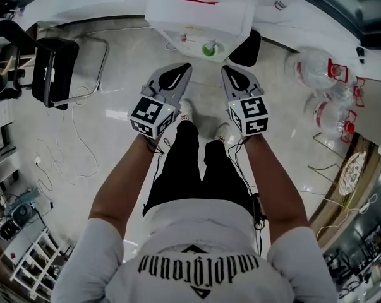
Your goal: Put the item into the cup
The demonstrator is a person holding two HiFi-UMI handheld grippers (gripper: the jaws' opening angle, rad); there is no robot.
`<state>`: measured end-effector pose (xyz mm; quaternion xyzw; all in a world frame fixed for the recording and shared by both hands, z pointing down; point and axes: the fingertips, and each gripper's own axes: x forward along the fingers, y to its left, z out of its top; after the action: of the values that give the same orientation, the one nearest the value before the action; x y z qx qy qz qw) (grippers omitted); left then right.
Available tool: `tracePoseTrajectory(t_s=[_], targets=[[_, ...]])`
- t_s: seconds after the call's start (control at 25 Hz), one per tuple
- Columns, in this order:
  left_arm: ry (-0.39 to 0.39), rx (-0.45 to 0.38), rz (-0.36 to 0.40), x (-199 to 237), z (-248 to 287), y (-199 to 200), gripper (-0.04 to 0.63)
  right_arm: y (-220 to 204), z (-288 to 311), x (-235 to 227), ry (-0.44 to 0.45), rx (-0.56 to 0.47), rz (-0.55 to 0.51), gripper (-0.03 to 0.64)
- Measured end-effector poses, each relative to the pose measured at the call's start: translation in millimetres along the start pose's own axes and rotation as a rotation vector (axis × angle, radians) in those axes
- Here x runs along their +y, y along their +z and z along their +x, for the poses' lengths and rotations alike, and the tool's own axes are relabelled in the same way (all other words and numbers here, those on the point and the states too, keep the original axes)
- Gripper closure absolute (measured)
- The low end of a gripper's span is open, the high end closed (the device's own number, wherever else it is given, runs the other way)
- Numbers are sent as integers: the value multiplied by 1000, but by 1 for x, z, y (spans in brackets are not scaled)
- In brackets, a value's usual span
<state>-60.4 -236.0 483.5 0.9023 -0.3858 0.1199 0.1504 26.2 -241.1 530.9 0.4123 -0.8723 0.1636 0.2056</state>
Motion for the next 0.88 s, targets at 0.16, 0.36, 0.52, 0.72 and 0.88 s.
tracePoseTrajectory(t_s=[0.16,0.36,0.52,0.72,0.88], targets=[[43,-32,-11,-25,-39,44,580,43,-53,17,33,-55,-14,600],[67,-107,33,-67,-86,97,581,87,-117,40,83,-111,-51,601],[67,-134,43,-96,-114,121,580,114,-161,58,124,-142,-80,601],[38,-156,69,-136,-143,139,580,133,-208,76,161,-168,-127,601],[63,-223,42,-155,-168,162,580,146,-247,87,193,-195,-173,601]])
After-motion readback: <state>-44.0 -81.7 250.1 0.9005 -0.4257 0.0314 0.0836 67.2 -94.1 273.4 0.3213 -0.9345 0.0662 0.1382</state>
